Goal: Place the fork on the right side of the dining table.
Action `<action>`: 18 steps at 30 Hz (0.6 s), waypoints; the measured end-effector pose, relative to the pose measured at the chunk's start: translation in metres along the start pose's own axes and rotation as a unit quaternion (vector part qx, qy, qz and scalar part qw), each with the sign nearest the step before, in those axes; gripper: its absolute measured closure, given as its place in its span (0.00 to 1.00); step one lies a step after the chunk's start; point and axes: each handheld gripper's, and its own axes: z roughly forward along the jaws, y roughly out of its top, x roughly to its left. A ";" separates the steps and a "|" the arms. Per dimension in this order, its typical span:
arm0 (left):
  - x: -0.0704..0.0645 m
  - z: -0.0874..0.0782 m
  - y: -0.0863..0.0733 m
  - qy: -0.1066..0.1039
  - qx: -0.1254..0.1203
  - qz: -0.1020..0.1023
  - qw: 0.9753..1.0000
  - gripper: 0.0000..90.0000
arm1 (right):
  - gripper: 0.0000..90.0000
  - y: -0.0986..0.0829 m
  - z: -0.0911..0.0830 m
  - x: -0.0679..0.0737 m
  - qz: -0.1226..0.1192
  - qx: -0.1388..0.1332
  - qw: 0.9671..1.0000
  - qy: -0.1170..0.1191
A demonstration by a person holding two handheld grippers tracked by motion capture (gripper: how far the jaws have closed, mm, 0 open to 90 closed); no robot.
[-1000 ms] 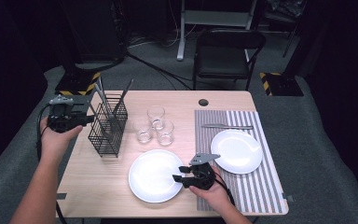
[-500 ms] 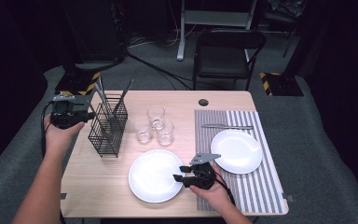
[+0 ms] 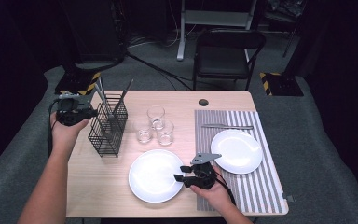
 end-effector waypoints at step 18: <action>0.003 0.007 0.001 0.001 0.005 0.003 1.000 0.84 | 0.59 -0.001 0.000 -0.003 -0.004 0.001 1.000 -0.001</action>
